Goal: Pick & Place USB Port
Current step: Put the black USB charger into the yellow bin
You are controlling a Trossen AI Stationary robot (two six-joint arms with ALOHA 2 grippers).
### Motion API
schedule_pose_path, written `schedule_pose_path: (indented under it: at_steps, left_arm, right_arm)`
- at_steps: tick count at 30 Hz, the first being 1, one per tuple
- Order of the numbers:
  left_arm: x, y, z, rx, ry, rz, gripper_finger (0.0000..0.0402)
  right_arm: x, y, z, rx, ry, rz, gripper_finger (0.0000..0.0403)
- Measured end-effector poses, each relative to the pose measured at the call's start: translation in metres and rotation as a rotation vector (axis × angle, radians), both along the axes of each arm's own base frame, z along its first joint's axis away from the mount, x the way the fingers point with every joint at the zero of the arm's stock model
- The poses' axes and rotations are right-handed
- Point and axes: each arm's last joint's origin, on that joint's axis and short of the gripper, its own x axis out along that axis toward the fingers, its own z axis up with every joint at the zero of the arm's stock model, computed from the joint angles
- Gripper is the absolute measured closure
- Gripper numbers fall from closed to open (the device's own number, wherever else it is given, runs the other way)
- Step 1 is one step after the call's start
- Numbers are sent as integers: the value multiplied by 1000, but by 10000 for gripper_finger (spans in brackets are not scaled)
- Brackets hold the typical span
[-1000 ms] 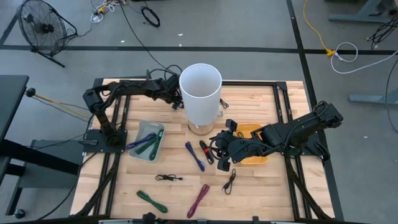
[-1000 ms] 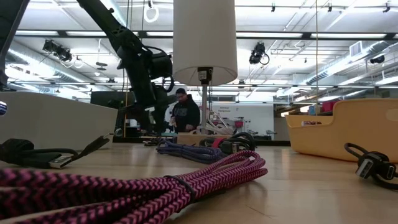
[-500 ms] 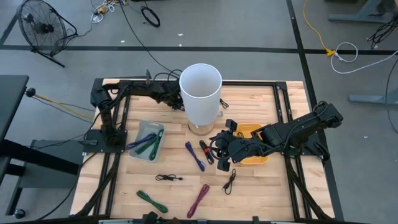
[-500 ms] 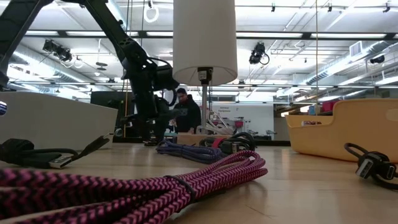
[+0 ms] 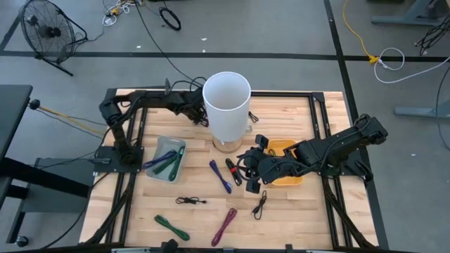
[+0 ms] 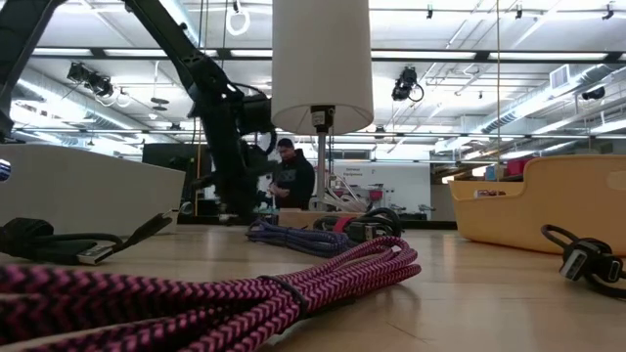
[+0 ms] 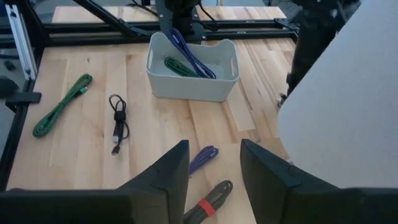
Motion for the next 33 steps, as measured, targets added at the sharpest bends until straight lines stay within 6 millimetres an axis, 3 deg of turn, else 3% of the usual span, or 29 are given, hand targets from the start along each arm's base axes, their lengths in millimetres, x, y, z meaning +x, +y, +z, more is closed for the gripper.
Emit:
schedule_pose_path:
  at_steps: [5,10,16,21,27,30,33]
  left_arm:
    - [-11,-8,37,40,-54,-13,392]
    - [-30,-27,90,107,-153,-50,392]
    - [-59,-75,153,203,-334,-169,392]
    - [-91,-126,193,254,-490,-310,392]
    - [-133,-171,218,306,-664,-369,393]
    - [-137,-189,210,310,-750,-428,393]
    - [-128,-206,191,299,-832,-504,393]
  right_arm:
    - [-1,-1,-1,-8,15,-2,256]
    - [-1,-1,-2,-9,21,-2,256]
    - [-1,-1,-2,-7,20,-4,256]
    - [-1,0,-1,-3,10,-3,256]
    - [0,0,0,3,-5,-3,256]
    - [2,1,2,11,-28,-2,256]
    - [3,1,4,17,-54,3,256]
